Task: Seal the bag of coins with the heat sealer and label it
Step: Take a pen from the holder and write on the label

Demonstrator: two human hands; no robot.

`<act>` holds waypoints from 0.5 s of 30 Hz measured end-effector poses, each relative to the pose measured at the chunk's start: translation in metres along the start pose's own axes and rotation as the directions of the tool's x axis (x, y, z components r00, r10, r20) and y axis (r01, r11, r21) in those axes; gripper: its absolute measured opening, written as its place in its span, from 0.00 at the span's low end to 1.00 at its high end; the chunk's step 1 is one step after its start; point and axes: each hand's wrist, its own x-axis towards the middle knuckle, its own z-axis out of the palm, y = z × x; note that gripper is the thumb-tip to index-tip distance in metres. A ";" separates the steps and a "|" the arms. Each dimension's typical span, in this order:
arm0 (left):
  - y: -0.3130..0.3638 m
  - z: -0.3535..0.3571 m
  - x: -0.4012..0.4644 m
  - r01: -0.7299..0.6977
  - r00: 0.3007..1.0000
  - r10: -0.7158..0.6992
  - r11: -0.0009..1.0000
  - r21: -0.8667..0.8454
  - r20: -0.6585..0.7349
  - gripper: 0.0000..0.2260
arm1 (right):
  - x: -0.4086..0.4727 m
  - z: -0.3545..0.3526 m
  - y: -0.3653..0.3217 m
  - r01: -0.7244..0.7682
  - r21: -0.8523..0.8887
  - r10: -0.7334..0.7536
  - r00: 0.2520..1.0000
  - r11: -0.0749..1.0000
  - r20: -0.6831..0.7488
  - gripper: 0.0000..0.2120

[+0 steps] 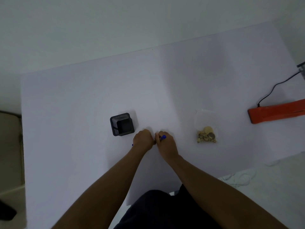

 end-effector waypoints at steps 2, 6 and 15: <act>0.000 0.000 0.000 -0.001 1.000 0.001 1.000 -0.004 0.000 0.14 | 0.001 0.000 0.000 0.009 -0.005 -0.009 1.000 1.000 0.010 0.15; 0.000 0.000 0.001 0.002 1.000 -0.002 1.000 -0.001 0.004 0.13 | 0.002 0.001 -0.001 -0.001 -0.001 0.001 1.000 1.000 0.003 0.15; -0.001 0.001 0.001 -0.007 1.000 0.007 1.000 -0.003 0.000 0.14 | 0.003 -0.001 -0.001 0.006 0.025 -0.005 0.998 1.000 -0.060 0.17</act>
